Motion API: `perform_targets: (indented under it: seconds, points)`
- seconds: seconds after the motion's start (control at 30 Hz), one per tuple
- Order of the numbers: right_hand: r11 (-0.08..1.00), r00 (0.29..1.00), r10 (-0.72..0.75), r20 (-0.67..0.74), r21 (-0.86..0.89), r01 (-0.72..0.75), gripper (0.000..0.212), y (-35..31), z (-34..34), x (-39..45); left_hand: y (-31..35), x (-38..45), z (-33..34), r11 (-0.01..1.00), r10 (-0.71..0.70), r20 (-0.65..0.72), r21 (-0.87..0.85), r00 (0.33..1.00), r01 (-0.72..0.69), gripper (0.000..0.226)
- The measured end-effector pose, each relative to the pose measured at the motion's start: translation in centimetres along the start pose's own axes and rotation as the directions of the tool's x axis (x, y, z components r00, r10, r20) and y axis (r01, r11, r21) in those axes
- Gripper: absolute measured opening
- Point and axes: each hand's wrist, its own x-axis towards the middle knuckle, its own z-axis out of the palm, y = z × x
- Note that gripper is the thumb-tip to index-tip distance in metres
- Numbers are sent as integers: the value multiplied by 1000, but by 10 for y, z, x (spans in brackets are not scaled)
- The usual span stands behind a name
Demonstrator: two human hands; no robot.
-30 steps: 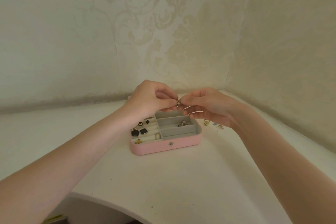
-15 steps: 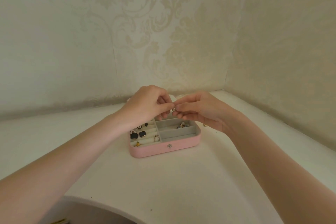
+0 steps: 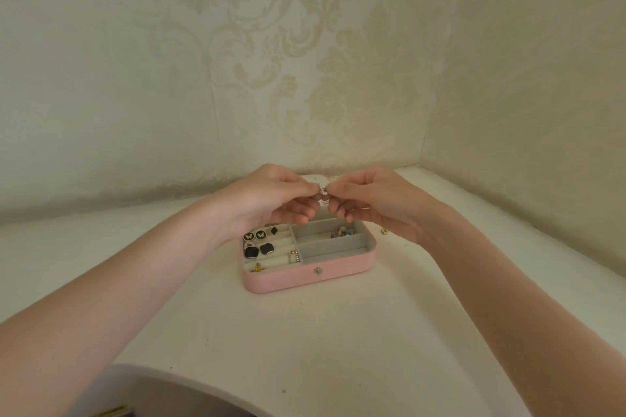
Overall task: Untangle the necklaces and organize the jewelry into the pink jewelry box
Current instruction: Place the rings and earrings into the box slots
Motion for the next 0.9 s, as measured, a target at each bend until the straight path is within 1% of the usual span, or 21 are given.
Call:
perform_targets:
  seconds: [0.13,0.27,0.37,0.5,0.57,0.67,0.73,0.83,0.9]
  points:
    - [1000,1000,6,-20,-13,-7,12,0,-1,1,0,-1,1,999,37,22,-14,999,-37,12]
    - [999,999,19,-34,-32,-20,13,1,-5,1,-2,0,2,998,61,36,1,998,-61,4]
    - [999,999,37,-32,-33,-38,14,3,-8,0,-2,2,5,993,111,38,29,993,-112,10]
    - [996,995,89,38,29,-90,15,3,-12,-3,2,1,4,981,158,82,104,984,-166,15]
    - [992,988,121,100,32,-125,15,3,-13,-4,1,-2,0,962,170,123,196,978,-192,17]
    - [989,972,149,182,-23,-148,21,3,-8,-3,-1,-7,-6,904,221,155,337,963,-262,20]
    - [987,963,161,215,-44,-156,19,3,-3,-1,-2,-11,-9,842,282,165,429,945,-326,24]
    - [986,953,168,251,-58,-158,16,0,6,3,-2,-17,-14,694,397,165,590,903,-413,31]
    - [986,951,165,261,-48,-158,17,-3,11,5,-3,-22,-18,609,455,168,658,875,-443,33]
